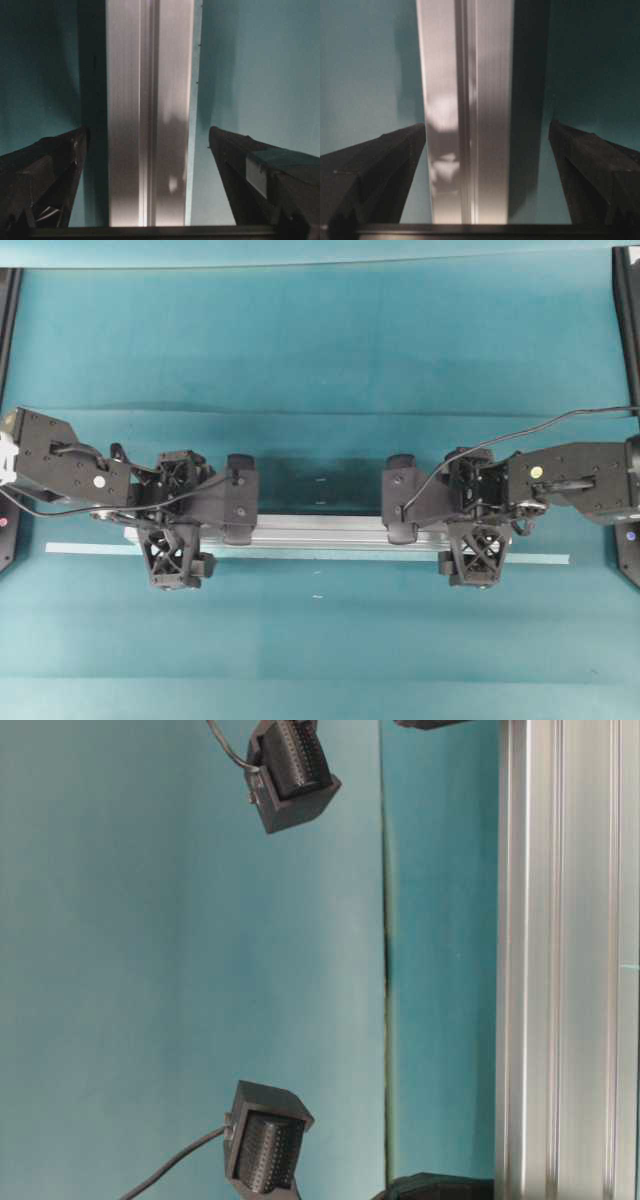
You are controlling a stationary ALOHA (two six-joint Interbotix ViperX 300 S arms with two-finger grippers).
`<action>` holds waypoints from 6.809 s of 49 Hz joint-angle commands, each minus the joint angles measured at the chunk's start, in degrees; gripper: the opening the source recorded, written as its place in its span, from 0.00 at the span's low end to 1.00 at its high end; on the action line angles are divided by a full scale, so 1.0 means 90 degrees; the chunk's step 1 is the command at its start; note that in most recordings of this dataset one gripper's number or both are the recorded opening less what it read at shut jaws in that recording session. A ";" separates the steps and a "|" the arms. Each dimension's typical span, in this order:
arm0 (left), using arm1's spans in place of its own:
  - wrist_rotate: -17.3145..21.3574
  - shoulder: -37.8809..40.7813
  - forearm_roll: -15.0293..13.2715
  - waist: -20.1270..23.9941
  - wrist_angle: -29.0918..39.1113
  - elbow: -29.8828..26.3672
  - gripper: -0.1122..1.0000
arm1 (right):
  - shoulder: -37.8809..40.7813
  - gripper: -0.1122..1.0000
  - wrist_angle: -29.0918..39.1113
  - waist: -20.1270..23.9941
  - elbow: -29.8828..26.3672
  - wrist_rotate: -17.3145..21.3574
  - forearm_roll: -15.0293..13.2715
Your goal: Lift the metal rail with both hands.
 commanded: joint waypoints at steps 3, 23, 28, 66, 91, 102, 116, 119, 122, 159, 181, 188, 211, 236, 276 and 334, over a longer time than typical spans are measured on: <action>0.0000 -0.0059 0.0029 0.0000 -0.0039 0.0000 0.98 | 0.0059 1.00 -0.0078 0.0010 -0.0020 0.0010 0.0020; -0.0020 -0.0068 0.0029 -0.0020 -0.0234 0.0068 0.92 | 0.0107 0.97 -0.0078 0.0020 -0.0020 0.0020 0.0166; -0.0098 -0.0068 0.0020 -0.0078 -0.0244 0.0059 0.74 | 0.0107 0.86 -0.0068 0.0049 -0.0039 0.0010 0.0195; -0.0029 -0.0381 0.0029 -0.0127 0.0039 0.0000 0.36 | -0.0156 0.44 0.0352 0.0020 -0.0225 0.0000 0.0303; -0.0029 -0.2080 0.0020 -0.0117 0.2725 -0.1562 0.36 | -0.1650 0.44 0.3311 -0.0107 -0.1768 0.0703 0.0479; -0.0039 -0.2188 0.0020 -0.0117 0.3750 -0.2334 0.36 | -0.1797 0.44 0.4248 -0.0107 -0.2656 0.1328 0.0518; -0.0049 -0.2178 0.0020 -0.0107 0.4756 -0.3291 0.36 | -0.1777 0.44 0.5430 -0.0098 -0.3916 0.1836 0.0527; -0.0059 -0.2178 0.0020 -0.0078 0.4971 -0.3506 0.36 | -0.1768 0.44 0.5674 -0.0088 -0.4150 0.1982 0.0537; -0.0078 -0.2158 0.0020 -0.0059 0.5186 -0.3760 0.36 | -0.1758 0.44 0.5918 -0.0078 -0.4375 0.2080 0.0527; -0.0410 -0.1377 0.0029 0.0020 0.7578 -0.6611 0.36 | -0.1240 0.44 0.7715 0.0000 -0.6963 0.2383 0.0430; -0.0400 -0.1357 0.0029 0.0107 0.7607 -0.6621 0.36 | -0.1230 0.44 0.7715 -0.0020 -0.6963 0.2383 0.0371; -0.0410 -0.1328 0.0020 0.0107 0.7627 -0.6670 0.36 | -0.1230 0.44 0.7715 -0.0010 -0.6963 0.2383 0.0283; -0.0459 -0.1104 0.0020 0.0049 0.7383 -0.5605 0.36 | -0.1318 0.44 0.7197 -0.0020 -0.5078 0.2158 0.0000; -0.0449 -0.1064 0.0029 0.0186 0.4912 -0.2588 0.36 | -0.1523 0.44 0.4141 -0.0010 -0.2148 0.1748 -0.0049; -0.0449 -0.0234 0.0029 0.0186 0.2148 -0.0684 0.36 | -0.0537 0.44 0.1133 0.0166 -0.0381 0.1367 -0.0049; -0.0479 0.0137 0.0029 0.0049 0.1455 -0.0410 0.36 | -0.0186 0.44 0.0254 0.0205 -0.0068 0.1396 -0.0039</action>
